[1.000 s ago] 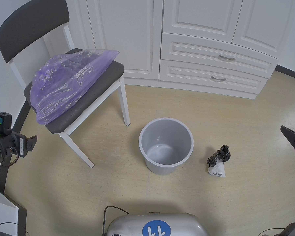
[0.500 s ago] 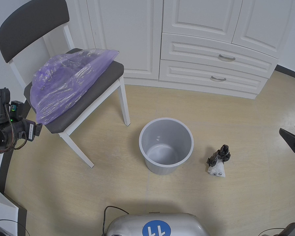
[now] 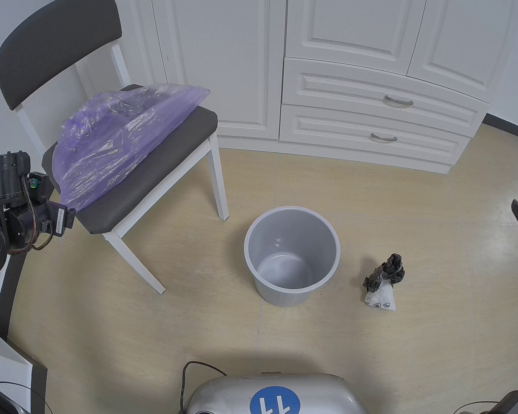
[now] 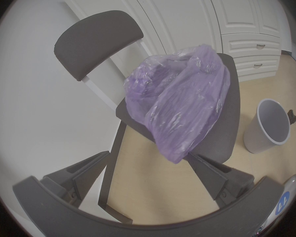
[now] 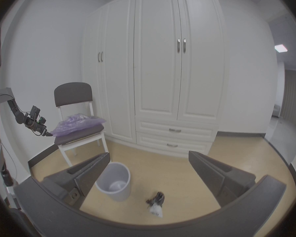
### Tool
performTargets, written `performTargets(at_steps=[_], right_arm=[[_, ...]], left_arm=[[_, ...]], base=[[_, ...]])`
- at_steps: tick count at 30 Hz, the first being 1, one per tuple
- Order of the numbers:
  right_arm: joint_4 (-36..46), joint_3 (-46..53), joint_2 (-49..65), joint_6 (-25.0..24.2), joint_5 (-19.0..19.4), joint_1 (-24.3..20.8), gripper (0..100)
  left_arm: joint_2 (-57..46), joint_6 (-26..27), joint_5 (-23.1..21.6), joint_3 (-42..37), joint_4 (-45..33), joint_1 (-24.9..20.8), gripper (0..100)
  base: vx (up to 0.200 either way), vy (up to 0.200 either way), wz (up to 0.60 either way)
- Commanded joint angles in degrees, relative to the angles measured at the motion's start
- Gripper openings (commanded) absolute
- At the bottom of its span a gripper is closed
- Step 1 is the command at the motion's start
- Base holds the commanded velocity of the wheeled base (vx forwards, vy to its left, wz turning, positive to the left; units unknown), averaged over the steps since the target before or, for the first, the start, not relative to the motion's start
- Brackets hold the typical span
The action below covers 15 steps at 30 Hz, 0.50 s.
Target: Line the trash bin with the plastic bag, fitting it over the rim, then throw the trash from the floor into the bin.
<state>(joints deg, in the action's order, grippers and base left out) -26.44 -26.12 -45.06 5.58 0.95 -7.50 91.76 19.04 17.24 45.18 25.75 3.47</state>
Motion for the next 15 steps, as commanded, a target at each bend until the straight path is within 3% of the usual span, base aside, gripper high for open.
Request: performTargets(at_steps=[1, 9, 15], right_arm=[[-5.29, 2.31, 2.69, 1.36, -0.16, 0.47, 100], [-16.27, 5.29, 4.36, 4.00, 0.10, 0.64, 100], [-19.44, 6.35, 4.10, 4.79, 0.28, 0.55, 100]], left_arm=[[-0.26, -0.06, 0.08, 1.76, 0.09, -2.33, 100], [0.09, 0.03, 0.60, 2.11, 0.27, -3.21, 100], [-0.35, 0.21, 0.60, 2.46, -0.08, -2.60, 100]], base=[[0.000, 0.000, 0.00], [0.000, 0.000, 0.00], [0.000, 0.000, 0.00]])
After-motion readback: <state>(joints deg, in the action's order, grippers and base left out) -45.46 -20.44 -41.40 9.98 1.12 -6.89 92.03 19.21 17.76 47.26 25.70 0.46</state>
